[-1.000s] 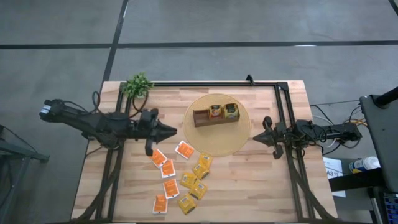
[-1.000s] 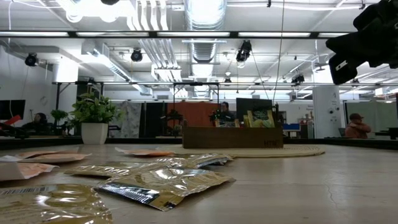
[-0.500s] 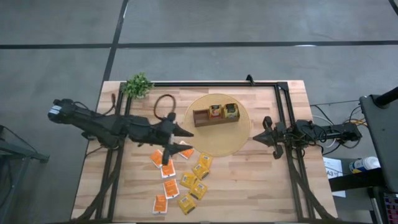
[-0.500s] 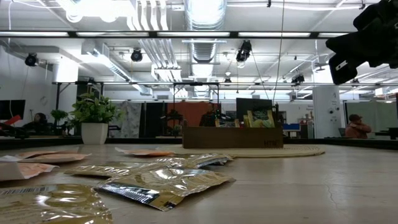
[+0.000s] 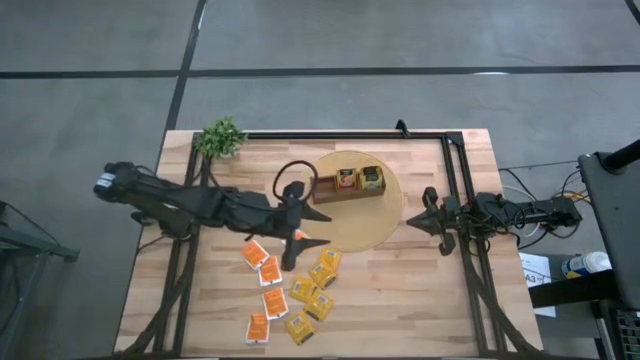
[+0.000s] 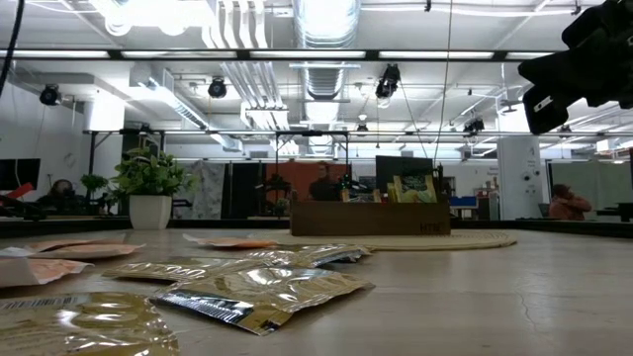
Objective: Pick & Place Tea
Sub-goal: Put the orange tea bag into the middle section of the wooden organizer
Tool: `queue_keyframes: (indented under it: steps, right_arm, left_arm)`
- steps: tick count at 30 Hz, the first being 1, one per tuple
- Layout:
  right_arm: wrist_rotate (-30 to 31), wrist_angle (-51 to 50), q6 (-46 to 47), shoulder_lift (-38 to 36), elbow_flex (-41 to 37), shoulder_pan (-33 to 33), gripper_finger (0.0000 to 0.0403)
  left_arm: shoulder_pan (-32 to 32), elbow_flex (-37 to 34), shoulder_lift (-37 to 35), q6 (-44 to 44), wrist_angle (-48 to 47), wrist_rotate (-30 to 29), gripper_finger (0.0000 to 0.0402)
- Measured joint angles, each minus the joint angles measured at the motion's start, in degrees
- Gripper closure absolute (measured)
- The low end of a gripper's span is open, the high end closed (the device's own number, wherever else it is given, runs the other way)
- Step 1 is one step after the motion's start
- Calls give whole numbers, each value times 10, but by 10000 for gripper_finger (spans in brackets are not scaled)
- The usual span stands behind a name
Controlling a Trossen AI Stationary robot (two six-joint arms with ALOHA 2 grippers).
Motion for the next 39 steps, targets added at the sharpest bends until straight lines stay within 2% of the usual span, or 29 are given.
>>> queue_keyframes:
  steps: [3, 7, 12, 18, 28, 33, 39]
  right_arm:
    - [0, 0, 0, 1, 0, 0, 394]
    - [0, 0, 0, 1, 0, 0, 394]
    - [0, 0, 0, 3, 0, 0, 394]
    - [0, 0, 0, 4, 0, 0, 394]
    - [0, 0, 0, 4, 0, 0, 394]
    - [0, 0, 0, 4, 0, 0, 394]
    - [0, 0, 0, 4, 0, 0, 394]
  left_arm:
    - [0, 16, 18, 4, 12, -7, 177]
    - [3, 21, 37, -34, 3, -7, 177]
    - [5, 22, 52, -40, -59, 16, 177]
    - [12, 22, 73, -38, -147, 17, 177]
    - [30, 22, 122, -65, -190, 15, 177]
    - [30, 25, 140, -160, -217, 22, 177]
    - [22, 63, 170, -330, -265, 81, 177]
